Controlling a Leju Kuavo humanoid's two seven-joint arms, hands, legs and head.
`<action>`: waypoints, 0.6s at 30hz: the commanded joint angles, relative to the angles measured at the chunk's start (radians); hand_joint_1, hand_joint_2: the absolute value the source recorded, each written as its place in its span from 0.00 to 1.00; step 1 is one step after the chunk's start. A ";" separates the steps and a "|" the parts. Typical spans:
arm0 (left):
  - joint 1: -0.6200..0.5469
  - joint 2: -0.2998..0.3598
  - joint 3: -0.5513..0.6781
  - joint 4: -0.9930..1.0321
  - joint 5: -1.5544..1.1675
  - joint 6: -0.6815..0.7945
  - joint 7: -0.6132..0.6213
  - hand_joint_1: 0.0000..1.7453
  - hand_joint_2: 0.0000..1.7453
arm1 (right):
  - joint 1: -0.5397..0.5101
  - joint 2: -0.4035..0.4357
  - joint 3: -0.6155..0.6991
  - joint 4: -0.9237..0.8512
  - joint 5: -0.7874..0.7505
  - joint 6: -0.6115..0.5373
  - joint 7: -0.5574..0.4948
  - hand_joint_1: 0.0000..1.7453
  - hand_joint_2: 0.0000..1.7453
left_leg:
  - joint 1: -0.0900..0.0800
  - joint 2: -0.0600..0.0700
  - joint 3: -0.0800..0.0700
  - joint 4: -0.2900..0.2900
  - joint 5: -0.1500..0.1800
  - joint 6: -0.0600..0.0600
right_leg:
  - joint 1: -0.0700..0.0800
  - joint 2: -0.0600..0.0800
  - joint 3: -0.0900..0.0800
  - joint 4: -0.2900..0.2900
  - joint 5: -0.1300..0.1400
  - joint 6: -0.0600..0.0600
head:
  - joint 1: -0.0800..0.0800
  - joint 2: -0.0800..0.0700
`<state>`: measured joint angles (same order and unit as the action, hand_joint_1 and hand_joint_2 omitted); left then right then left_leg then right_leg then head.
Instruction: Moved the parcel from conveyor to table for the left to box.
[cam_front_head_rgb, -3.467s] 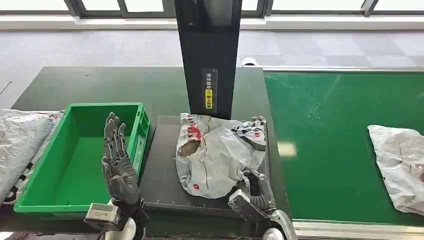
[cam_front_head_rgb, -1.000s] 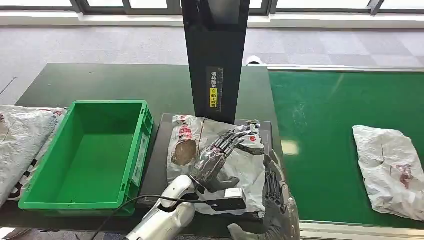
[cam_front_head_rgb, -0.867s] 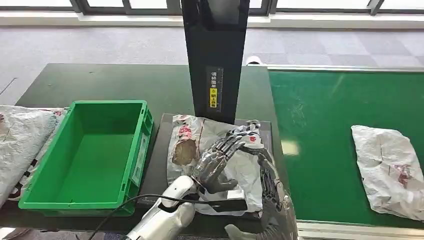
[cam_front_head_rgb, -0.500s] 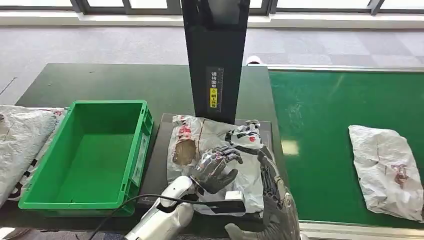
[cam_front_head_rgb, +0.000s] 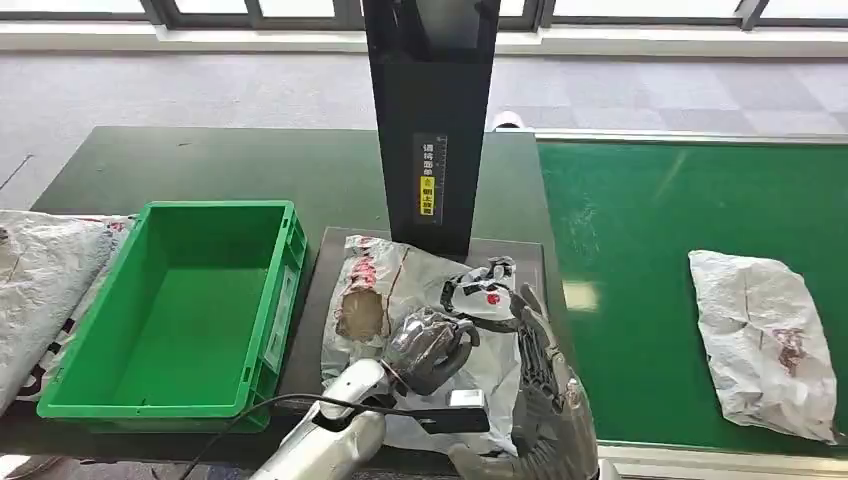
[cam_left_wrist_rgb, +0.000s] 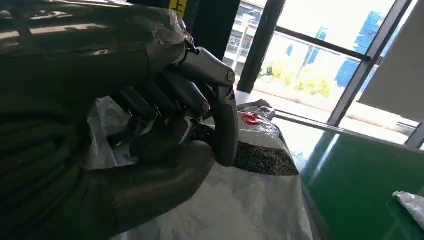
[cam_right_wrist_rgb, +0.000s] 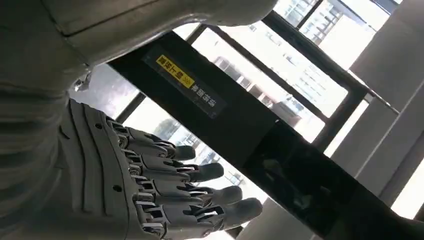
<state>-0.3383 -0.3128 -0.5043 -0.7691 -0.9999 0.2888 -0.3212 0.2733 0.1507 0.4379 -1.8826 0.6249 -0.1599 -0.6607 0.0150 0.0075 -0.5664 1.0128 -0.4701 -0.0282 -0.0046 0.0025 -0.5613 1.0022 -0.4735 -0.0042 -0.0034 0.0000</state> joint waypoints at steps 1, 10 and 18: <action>-0.007 0.001 0.079 -0.015 0.020 0.064 -0.034 0.19 1.00 | -0.016 -0.005 0.017 0.034 0.015 -0.036 0.002 0.00 1.00 | -0.001 0.001 0.001 -0.002 0.001 0.001 | 0.000 0.001 0.000 -0.002 0.001 0.000 | 0.000 0.000; 0.074 0.015 0.147 -0.254 0.115 0.154 -0.110 0.00 1.00 | -0.015 -0.022 0.039 0.028 0.010 -0.067 0.018 0.00 1.00 | 0.000 0.001 0.001 -0.002 0.001 0.001 | 0.000 0.002 0.000 -0.002 0.001 0.000 | 0.000 0.000; 0.099 0.020 0.179 -0.267 0.124 0.270 -0.138 0.00 0.00 | -0.018 -0.003 -0.004 0.028 -0.008 -0.005 -0.007 0.00 1.00 | 0.000 0.002 0.001 -0.001 0.000 0.001 | 0.000 0.002 0.000 -0.001 0.001 0.000 | 0.000 0.000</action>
<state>-0.2654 -0.3223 -0.3918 -1.0167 -0.8506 0.4605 -0.4486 0.2745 0.1511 0.4494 -1.8826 0.6298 -0.2186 -0.6485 0.0150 0.0071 -0.5668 1.0128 -0.4701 -0.0282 -0.0045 0.0023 -0.5615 1.0023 -0.4735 -0.0041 -0.0034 0.0000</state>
